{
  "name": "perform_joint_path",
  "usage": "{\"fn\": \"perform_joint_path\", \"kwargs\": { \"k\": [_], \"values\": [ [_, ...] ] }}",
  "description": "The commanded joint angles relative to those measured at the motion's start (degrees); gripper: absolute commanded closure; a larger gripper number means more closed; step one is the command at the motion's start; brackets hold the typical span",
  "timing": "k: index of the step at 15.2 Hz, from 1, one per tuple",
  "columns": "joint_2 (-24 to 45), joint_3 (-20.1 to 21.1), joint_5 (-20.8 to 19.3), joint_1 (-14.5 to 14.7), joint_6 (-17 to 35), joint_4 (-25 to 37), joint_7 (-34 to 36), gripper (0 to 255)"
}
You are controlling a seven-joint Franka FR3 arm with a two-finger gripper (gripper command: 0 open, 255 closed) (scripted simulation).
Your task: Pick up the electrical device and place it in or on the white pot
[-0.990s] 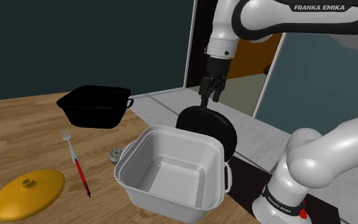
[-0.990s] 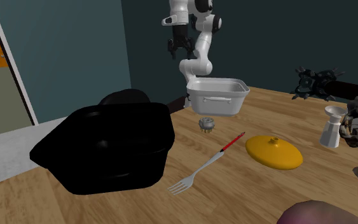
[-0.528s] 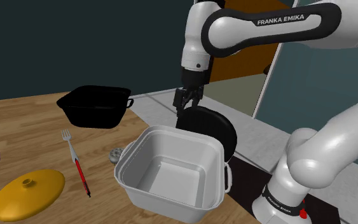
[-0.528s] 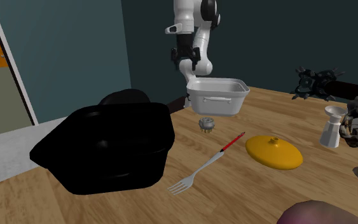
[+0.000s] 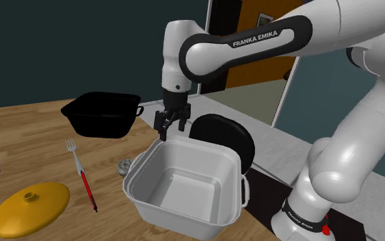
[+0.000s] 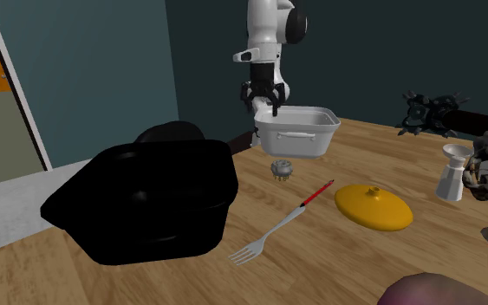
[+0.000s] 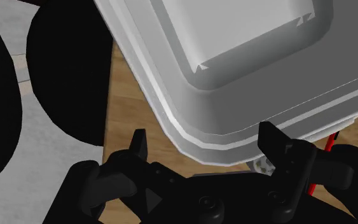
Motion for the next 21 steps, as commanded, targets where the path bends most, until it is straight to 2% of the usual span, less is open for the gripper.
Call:
{"fn": "perform_joint_path", "kwargs": {
  "k": [1,7,13,21],
  "values": [
    [3.97,1.45,-1.43,0.42,1.76,2.14,2.19,0],
    [17.60,4.08,-7.99,2.55,4.88,11.65,8.82,0],
    [31.23,4.17,-14.85,6.83,4.96,23.73,14.29,0],
    [33.58,3.54,-16.10,7.20,9.86,20.99,15.09,0]
  ]
}}
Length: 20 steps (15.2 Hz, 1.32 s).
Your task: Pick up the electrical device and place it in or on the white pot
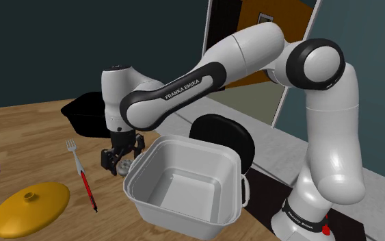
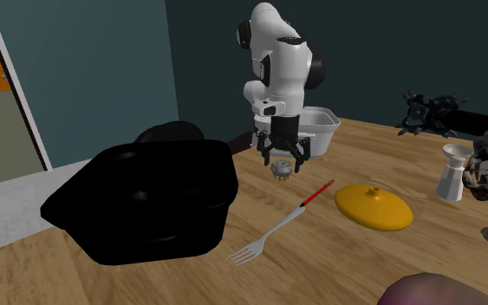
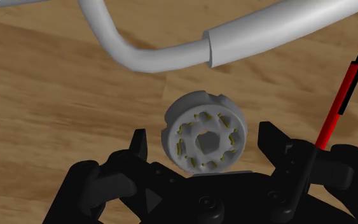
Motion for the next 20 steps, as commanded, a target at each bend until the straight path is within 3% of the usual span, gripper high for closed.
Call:
{"fn": "perform_joint_path", "kwargs": {
  "k": [1,7,8,20],
  "values": [
    [0.31,-0.07,-0.17,0.07,0.52,-0.21,0.13,0],
    [0.31,-0.07,-0.17,0.07,0.52,-0.21,0.13,0],
    [0.31,-0.07,-0.17,0.07,0.52,-0.21,0.13,255],
    [-0.69,0.18,0.36,-0.07,-1.39,0.78,-0.21,255]
  ]
}}
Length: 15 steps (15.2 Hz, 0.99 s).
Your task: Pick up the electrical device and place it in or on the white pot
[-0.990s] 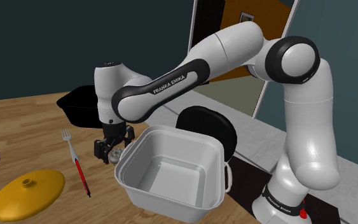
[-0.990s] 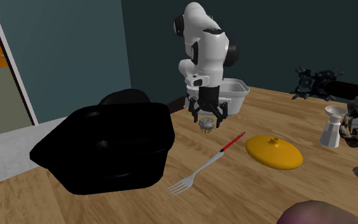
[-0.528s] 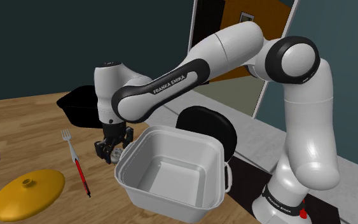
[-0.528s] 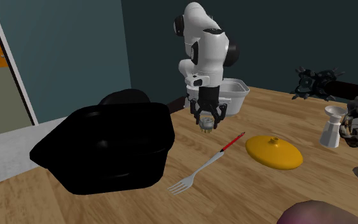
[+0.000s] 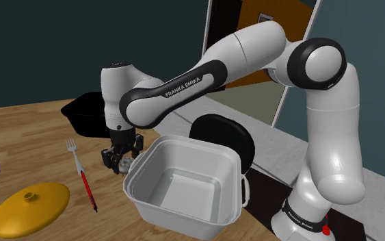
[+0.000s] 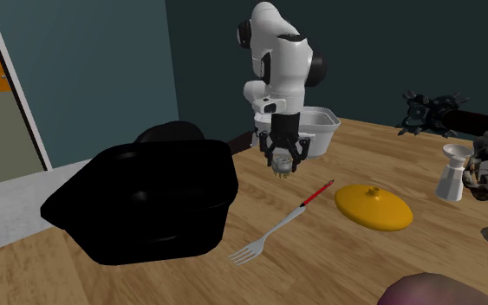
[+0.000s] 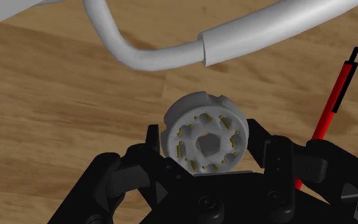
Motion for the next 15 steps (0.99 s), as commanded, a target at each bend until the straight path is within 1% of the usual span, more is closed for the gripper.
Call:
{"fn": "perform_joint_path", "kwargs": {
  "k": [1,15],
  "values": [
    [-0.56,0.13,0.32,-0.10,-1.29,0.78,-0.25,255],
    [-3.81,0.88,2.12,-0.35,-10.77,7.31,-1.43,255]
  ]
}}
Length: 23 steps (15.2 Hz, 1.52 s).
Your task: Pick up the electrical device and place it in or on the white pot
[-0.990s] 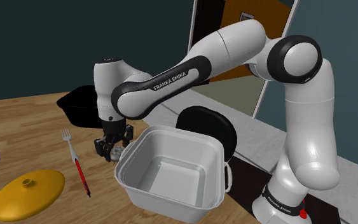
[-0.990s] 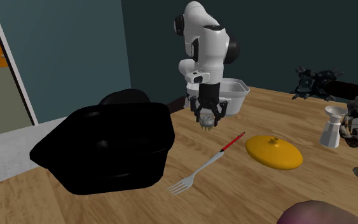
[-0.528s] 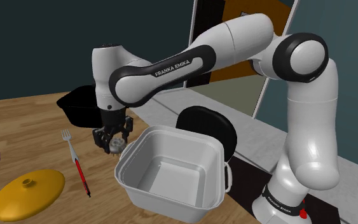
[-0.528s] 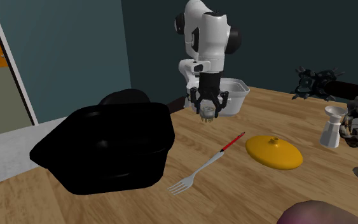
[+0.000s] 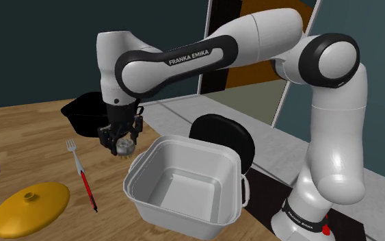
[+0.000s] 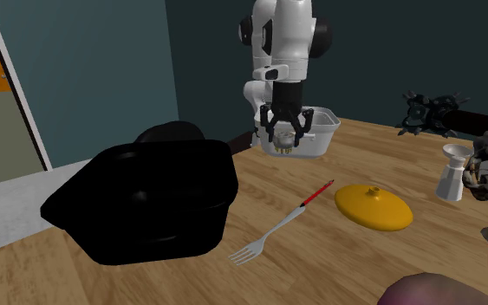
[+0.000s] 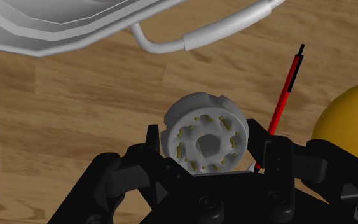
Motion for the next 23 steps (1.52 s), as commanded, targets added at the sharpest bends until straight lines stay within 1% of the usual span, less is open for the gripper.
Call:
{"fn": "perform_joint_path", "kwargs": {
  "k": [1,13,23],
  "values": [
    [-0.27,0.07,0.17,0.02,-1.59,1.33,-0.13,255],
    [-0.95,0.40,0.67,0.43,-10.55,9.69,-0.57,255],
    [0.26,0.59,0.23,1.42,-18.83,19.13,-0.57,255]
  ]
}}
